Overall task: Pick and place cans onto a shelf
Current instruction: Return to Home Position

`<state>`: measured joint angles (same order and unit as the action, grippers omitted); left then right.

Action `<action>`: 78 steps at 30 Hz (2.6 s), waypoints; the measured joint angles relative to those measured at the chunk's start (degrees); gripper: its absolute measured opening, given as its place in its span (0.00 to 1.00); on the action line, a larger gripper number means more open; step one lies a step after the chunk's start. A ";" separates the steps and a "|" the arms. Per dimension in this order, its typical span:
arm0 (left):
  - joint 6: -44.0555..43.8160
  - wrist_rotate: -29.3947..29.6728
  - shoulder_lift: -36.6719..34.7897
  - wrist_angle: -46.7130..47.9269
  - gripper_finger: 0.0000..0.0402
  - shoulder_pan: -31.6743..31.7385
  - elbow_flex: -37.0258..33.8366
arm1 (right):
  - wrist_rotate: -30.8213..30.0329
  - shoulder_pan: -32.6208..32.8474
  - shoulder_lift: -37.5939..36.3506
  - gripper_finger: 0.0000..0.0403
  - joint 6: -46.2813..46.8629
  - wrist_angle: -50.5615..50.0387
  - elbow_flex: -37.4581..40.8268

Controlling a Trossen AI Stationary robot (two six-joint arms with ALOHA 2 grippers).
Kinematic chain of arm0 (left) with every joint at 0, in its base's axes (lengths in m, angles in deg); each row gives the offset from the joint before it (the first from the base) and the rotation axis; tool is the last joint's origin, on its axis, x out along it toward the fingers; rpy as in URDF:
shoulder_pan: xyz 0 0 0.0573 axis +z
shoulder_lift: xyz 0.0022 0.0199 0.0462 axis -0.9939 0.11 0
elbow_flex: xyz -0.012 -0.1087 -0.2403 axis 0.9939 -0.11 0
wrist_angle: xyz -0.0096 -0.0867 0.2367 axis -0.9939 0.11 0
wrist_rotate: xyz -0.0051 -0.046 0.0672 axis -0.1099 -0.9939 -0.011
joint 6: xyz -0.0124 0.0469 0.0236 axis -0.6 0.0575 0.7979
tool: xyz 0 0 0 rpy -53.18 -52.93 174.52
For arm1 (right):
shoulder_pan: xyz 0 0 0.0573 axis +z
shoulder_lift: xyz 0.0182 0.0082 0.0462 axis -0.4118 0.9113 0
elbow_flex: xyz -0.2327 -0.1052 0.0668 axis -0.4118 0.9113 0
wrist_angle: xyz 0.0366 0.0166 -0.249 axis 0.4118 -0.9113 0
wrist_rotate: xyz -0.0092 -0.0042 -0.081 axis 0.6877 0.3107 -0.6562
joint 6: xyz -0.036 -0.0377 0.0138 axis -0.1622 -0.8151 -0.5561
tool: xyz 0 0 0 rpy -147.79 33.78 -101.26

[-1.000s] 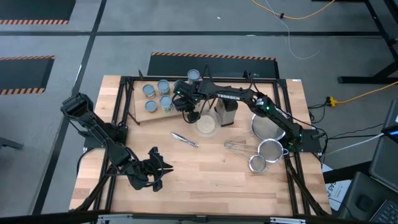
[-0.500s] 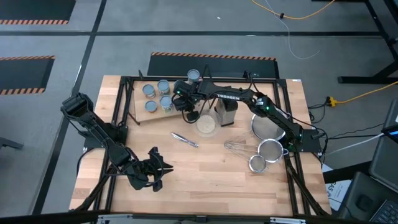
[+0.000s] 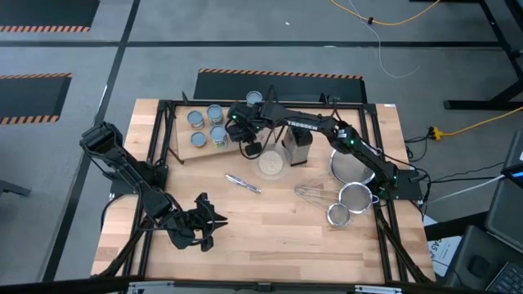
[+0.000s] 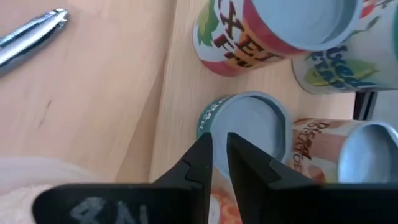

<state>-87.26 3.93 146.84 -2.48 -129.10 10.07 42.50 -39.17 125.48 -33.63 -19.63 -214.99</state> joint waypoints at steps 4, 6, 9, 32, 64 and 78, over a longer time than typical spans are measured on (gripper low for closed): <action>0.02 0.00 0.00 0.00 0.14 0.02 0.00 | 0.04 1.25 -2.59 0.14 0.14 -2.90 0.53; 0.13 0.15 0.00 0.00 0.14 0.02 0.00 | 0.14 2.19 -4.27 0.14 0.75 -5.70 0.13; 1.05 1.54 0.00 -0.36 0.14 0.71 0.00 | 0.18 3.87 -7.61 0.14 2.66 -8.42 0.31; 60.44 -9.02 -25.06 -20.04 0.14 22.55 0.02 | -10.84 26.99 -37.71 0.14 27.76 -22.20 0.34; 69.09 -10.85 -73.67 -21.54 0.14 24.29 -35.97 | -32.73 43.96 -76.67 0.14 54.43 10.94 68.91; 66.38 -15.63 -81.18 -15.68 0.14 33.50 -39.03 | -25.31 43.93 -103.67 0.14 51.39 28.54 93.26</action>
<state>-20.88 -11.70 65.67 -18.16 -95.60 -28.96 17.19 4.76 21.81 17.75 8.91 -121.74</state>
